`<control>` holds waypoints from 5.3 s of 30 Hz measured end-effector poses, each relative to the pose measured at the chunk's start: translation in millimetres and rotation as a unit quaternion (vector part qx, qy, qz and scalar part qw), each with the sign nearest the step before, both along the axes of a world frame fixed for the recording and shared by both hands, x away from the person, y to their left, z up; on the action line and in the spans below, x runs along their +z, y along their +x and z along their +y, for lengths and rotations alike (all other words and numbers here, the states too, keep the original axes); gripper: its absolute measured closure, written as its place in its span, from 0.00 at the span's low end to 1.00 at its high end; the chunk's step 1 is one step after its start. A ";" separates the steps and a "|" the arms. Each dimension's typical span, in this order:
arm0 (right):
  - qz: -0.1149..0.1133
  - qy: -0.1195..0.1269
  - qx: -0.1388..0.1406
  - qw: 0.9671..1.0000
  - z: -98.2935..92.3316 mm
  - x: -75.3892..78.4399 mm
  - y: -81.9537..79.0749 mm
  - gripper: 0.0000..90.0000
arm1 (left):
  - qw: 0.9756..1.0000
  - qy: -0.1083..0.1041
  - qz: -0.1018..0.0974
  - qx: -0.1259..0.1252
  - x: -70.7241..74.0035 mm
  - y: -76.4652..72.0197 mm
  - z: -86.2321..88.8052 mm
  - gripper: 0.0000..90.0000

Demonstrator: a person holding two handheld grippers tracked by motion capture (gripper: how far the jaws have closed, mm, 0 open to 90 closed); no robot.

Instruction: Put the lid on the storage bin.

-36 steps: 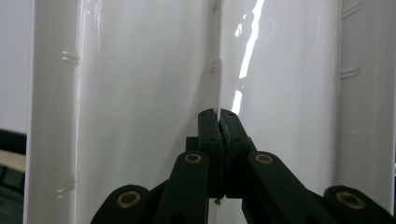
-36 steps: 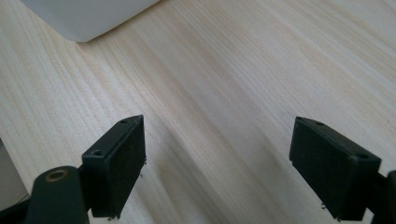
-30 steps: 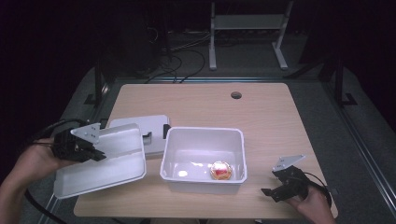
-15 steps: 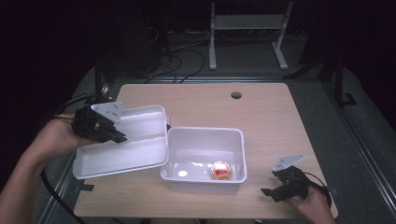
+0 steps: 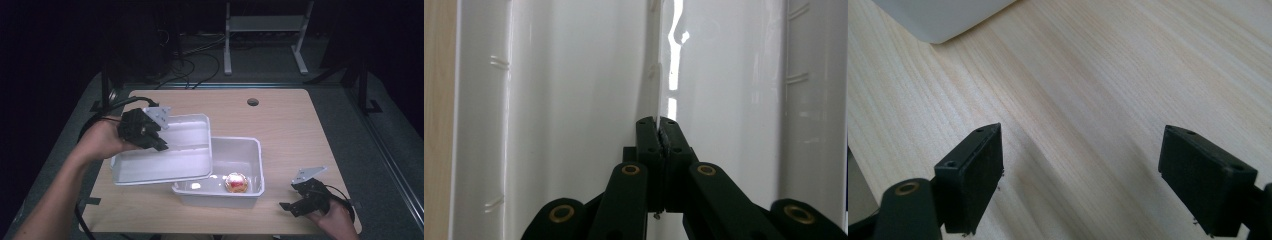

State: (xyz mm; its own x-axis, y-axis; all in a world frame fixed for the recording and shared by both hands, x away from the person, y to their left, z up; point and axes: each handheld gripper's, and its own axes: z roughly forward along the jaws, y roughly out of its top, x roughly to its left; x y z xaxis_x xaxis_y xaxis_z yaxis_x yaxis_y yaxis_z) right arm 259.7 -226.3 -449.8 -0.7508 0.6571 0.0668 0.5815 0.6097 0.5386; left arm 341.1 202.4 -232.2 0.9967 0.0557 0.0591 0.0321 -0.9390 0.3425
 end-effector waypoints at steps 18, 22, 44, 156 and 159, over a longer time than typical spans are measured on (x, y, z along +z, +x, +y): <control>-0.006 -0.001 -0.009 1.000 -5.1 2.2 -2.5 0.18 | 0.999 0.021 0.023 -0.043 -27.6 10.9 -87.4 0.99; -0.006 0.000 -0.009 1.000 -5.6 2.2 -2.5 0.18 | 0.998 0.024 0.031 -0.048 -35.6 12.4 -100.2 0.99; -0.009 0.003 -0.007 1.000 -6.5 3.8 -2.9 0.18 | 0.996 0.048 0.050 -0.057 -61.4 20.5 -134.4 0.99; 0.002 -0.001 -0.002 1.000 0.1 -1.3 -1.3 0.18 | 0.978 0.048 -0.006 0.202 -100.2 60.3 159.4 0.94; 0.003 0.000 -0.004 1.000 0.4 -0.9 -1.0 0.18 | 0.977 0.049 -0.011 0.208 -88.1 53.2 166.1 0.94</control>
